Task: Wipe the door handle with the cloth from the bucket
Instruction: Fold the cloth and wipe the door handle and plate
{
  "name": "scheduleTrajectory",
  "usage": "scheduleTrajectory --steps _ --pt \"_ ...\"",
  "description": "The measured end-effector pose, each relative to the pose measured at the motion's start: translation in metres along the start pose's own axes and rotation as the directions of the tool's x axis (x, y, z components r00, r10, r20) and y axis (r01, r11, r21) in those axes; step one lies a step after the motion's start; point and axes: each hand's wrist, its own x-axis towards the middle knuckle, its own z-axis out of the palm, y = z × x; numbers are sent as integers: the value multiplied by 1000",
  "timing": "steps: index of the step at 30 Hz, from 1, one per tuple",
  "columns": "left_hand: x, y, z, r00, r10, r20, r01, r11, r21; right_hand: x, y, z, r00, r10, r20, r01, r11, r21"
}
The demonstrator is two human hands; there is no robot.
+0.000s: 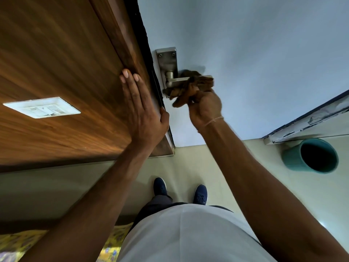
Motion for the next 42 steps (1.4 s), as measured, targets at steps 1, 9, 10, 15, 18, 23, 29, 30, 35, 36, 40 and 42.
scheduleTrajectory --steps 1,9,10,15,18,23,29,30,35,36,40,42 --pt "0 0 0 1000 -1 1 1 1000 -8 2 -7 -9 1000 -14 1 14 1000 16" --pt "1 -3 2 1000 7 6 -7 999 -36 -8 15 22 999 22 -38 -22 1000 10" --pt "0 -5 2 1000 19 4 -19 999 -43 -13 24 30 997 48 -59 -48 999 -9" --pt "-1 -8 -1 1000 21 13 -20 999 -42 -11 28 28 994 100 -31 -101 994 -33" --pt "0 1 0 1000 -8 6 8 999 -54 -5 10 10 994 84 -68 -84 996 5" --pt "-1 1 -1 1000 -6 -2 6 997 -79 5 -16 -23 988 -29 -148 41 996 76" --pt "-2 -9 -5 999 40 -6 -40 996 -79 -1 10 1 977 -15 -214 32 997 73" --pt "-3 -11 -5 999 48 -13 -49 997 -65 -5 18 10 980 11 -196 -1 999 52" --pt "-3 -20 -4 995 83 -57 -83 997 10 -14 35 45 977 126 -171 -131 991 -16" --pt "-3 -20 -3 995 86 -57 -86 996 13 -11 36 47 971 145 -189 -144 989 18" --pt "-2 -12 -3 998 46 -49 -48 998 -33 -10 32 47 957 245 -156 -230 968 103" --pt "-3 -5 -5 1000 22 -16 -23 998 -61 -11 29 41 947 307 -98 -286 940 186"
